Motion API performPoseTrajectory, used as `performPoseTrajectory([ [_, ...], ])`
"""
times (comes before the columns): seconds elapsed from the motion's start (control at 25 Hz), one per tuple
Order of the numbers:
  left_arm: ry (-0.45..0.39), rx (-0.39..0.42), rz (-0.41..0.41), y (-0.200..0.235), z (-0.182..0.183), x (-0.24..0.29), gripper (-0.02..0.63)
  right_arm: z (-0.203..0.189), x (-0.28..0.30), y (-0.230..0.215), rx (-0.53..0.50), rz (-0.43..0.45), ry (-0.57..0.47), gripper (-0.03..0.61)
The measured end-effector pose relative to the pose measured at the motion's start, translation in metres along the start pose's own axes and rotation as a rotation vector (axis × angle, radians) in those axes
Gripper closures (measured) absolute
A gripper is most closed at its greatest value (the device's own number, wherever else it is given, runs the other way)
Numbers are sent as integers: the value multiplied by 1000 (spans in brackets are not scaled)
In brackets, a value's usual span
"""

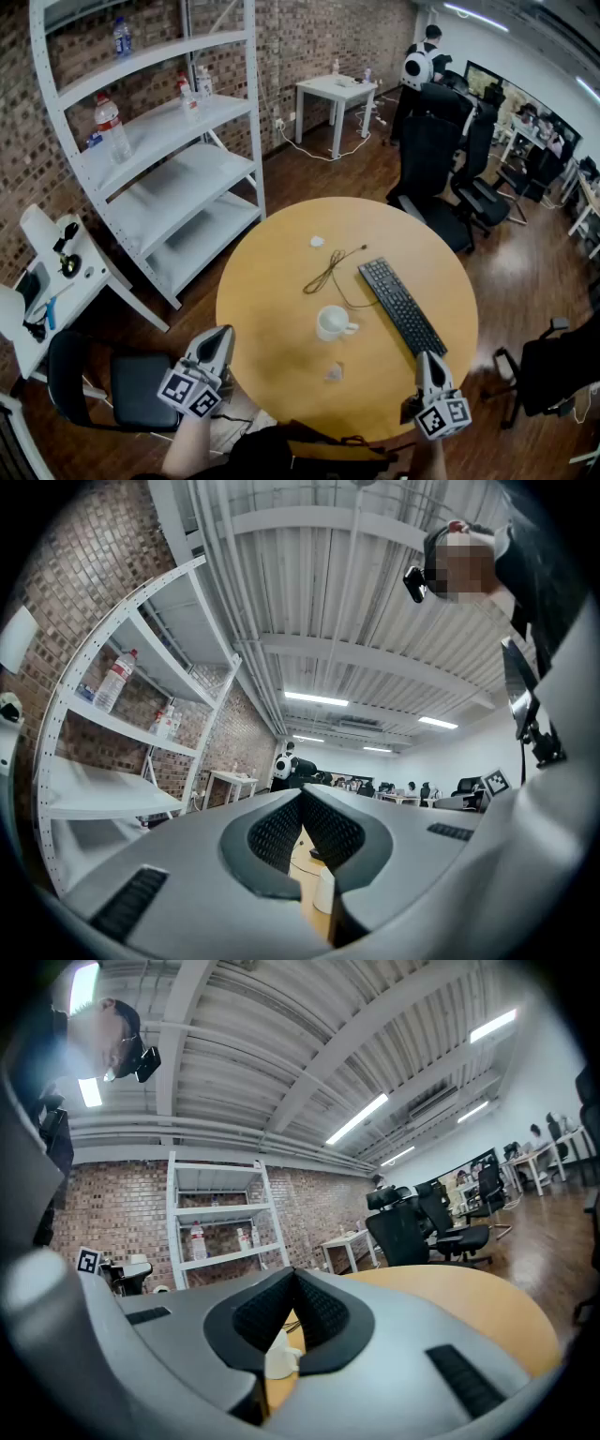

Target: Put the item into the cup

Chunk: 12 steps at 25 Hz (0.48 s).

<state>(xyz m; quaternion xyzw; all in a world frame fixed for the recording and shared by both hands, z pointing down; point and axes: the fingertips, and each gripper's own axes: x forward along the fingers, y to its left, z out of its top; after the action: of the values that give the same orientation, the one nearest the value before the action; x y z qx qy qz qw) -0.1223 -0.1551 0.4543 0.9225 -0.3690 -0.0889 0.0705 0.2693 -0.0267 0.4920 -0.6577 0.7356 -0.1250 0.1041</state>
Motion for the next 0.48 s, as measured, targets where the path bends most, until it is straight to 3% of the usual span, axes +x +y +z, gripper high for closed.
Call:
performPoseTrajectory([
  [0.32,-9,-11,36,8,3,-20,620,-71,64,27,-135,136,269,566],
  [0.48,14,-7,62,11,2,-35,620,-138,79,40,-226,220,508,439],
])
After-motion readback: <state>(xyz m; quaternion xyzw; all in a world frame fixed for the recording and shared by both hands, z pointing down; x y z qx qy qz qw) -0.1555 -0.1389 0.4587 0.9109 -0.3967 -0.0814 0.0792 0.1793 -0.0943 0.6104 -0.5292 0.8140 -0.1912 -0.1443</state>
